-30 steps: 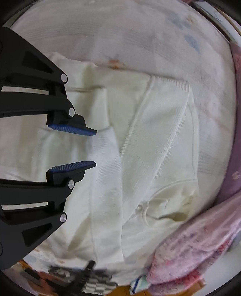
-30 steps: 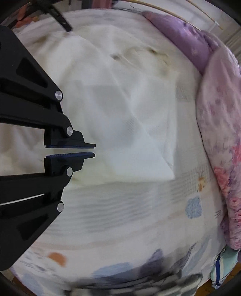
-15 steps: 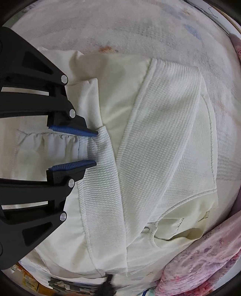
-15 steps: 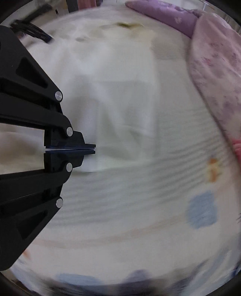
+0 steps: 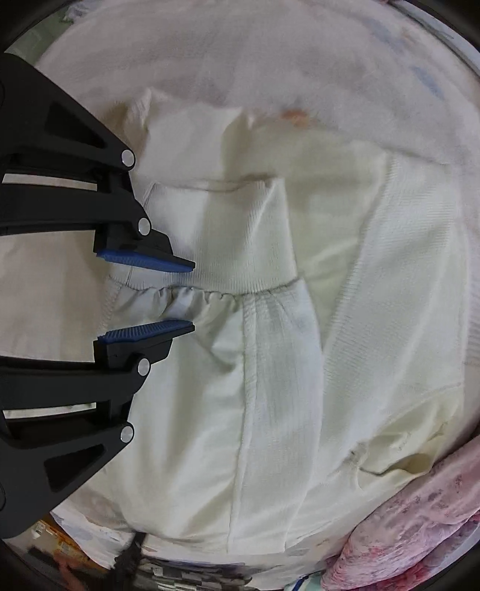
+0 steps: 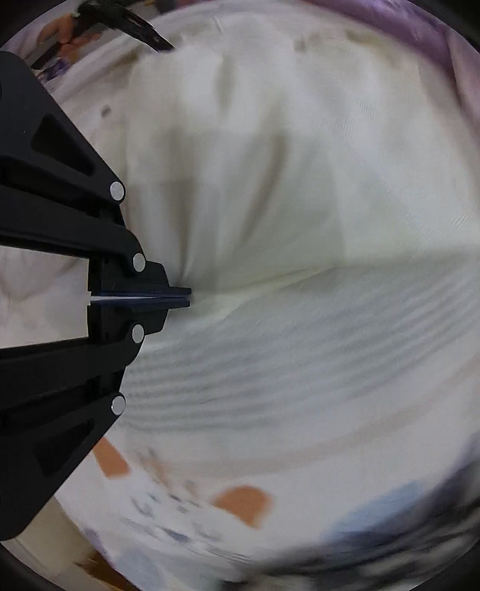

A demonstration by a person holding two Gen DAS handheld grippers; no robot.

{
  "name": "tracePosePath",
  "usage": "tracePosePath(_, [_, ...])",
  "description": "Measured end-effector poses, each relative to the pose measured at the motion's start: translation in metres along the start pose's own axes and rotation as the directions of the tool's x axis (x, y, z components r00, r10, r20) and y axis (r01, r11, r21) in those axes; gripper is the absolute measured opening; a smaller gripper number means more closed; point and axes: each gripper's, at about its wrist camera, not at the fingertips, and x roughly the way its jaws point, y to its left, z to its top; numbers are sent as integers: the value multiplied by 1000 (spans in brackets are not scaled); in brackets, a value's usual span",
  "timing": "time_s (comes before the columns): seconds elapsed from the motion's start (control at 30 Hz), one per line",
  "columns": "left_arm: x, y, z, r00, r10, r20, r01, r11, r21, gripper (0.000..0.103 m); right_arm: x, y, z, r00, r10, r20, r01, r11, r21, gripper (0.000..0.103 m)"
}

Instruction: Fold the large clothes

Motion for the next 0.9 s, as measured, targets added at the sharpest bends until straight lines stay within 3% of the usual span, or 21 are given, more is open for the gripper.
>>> tracePosePath(0.07, [2, 1, -1, 1000, -8, 3, 8, 1000, -3, 28, -1, -9, 4, 999, 35, 18, -36, 997, 68, 3])
tracePosePath(0.17, [-6, 2, 1, 1000, -1, -8, 1, 1000, -22, 28, -23, -7, 4, 1000, -16, 25, 15, 998, 58, 8])
tracePosePath(0.2, [-10, -2, 1, 1000, 20, -17, -20, 1000, -15, 36, -30, 0, 4, 999, -25, 31, 24, 999, 39, 9])
tracePosePath(0.23, [-13, -2, 0, 999, 31, -16, -31, 999, -7, 54, -40, 8, 4, 999, -22, 42, 21, 999, 25, 9])
tracePosePath(0.3, [-25, -7, -2, 999, 53, -2, -53, 999, -1, 70, -55, 18, 2, 999, -2, 54, 1, 1000, 15, 31])
tracePosePath(0.33, [-31, -9, -4, 999, 49, -10, -49, 999, -7, 70, -66, 22, 3, 998, -8, 60, 7, 1000, 16, 65])
tracePosePath(0.37, [-37, -10, -5, 999, 35, -27, -35, 999, -19, 70, -76, 17, -4, 997, -14, 77, 12, 1000, 17, 78])
tracePosePath(0.57, [-89, -8, -9, 999, 36, -12, -36, 999, -38, 73, -150, 37, -33, 986, 12, 165, -6, 999, -39, 82])
tracePosePath(0.6, [-101, -8, -10, 999, 34, -4, -34, 999, -37, 75, -146, 48, -58, 985, 18, 170, -10, 999, -48, 82])
tracePosePath(0.73, [-133, -6, -18, 1000, 20, 19, -20, 1000, -21, 77, -159, 79, -101, 979, 11, 202, -1, 999, -50, 83])
tracePosePath(0.9, [-168, 13, -14, 1000, -6, 28, 5, 1000, 14, 78, -183, 87, -117, 970, 0, 243, 7, 1000, -29, 83])
